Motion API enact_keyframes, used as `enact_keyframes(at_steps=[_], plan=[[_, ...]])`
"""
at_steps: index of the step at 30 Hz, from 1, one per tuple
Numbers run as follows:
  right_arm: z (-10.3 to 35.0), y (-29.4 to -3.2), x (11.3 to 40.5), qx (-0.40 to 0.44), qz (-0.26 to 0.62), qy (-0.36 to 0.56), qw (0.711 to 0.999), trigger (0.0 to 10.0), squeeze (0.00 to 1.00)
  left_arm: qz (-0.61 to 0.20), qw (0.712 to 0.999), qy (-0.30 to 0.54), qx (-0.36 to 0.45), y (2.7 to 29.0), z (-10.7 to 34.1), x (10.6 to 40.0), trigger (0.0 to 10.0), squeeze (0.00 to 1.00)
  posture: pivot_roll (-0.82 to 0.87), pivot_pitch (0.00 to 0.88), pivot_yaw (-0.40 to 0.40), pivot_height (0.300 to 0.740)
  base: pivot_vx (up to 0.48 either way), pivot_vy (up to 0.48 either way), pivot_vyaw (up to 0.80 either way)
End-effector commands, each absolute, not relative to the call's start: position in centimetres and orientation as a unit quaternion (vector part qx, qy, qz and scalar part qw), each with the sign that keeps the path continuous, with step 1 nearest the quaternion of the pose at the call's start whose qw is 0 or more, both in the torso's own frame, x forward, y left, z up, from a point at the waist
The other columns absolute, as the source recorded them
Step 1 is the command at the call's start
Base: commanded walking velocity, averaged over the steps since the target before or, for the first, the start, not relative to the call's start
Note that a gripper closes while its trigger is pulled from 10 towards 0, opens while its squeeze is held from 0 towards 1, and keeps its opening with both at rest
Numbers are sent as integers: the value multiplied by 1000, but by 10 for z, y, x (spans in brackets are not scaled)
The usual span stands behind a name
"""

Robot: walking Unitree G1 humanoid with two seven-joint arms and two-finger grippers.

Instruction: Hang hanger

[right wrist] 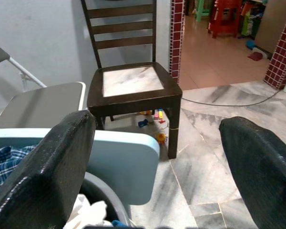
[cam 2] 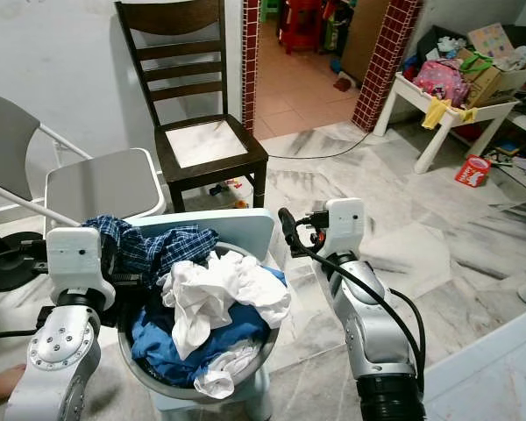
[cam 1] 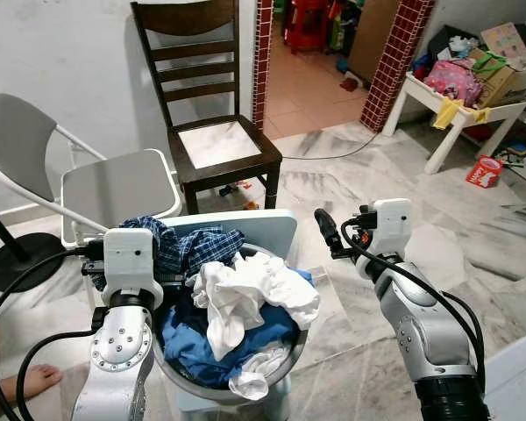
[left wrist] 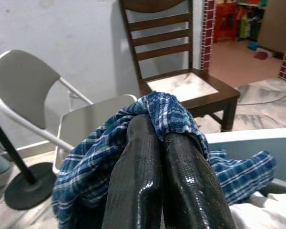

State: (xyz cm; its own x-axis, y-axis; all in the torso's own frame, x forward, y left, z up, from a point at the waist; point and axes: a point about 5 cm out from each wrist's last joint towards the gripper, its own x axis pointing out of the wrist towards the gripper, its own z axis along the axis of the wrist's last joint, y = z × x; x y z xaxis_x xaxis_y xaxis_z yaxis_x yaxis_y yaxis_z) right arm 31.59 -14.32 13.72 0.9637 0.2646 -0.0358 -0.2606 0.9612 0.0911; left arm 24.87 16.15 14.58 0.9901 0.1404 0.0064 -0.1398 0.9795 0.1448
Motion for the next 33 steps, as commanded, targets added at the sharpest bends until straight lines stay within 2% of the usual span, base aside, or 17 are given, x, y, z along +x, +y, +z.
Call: enact_keyframes(at_steps=[1, 6, 33], plan=[[141, -142, 317, 45, 135, 20, 990, 10000, 0, 68, 995, 9, 77, 161, 143, 249, 0, 0, 15, 55, -37, 740, 0, 0, 0], [141, -142, 317, 45, 136, 21, 989, 10000, 0, 68, 995, 9, 78, 161, 144, 250, 0, 0, 16, 54, -38, 740, 0, 0, 0], [140, -142, 318, 44, 133, 25, 990, 10000, 0, 65, 995, 14, 74, 163, 142, 253, 0, 0, 14, 59, -38, 740, -294, 0, 0]])
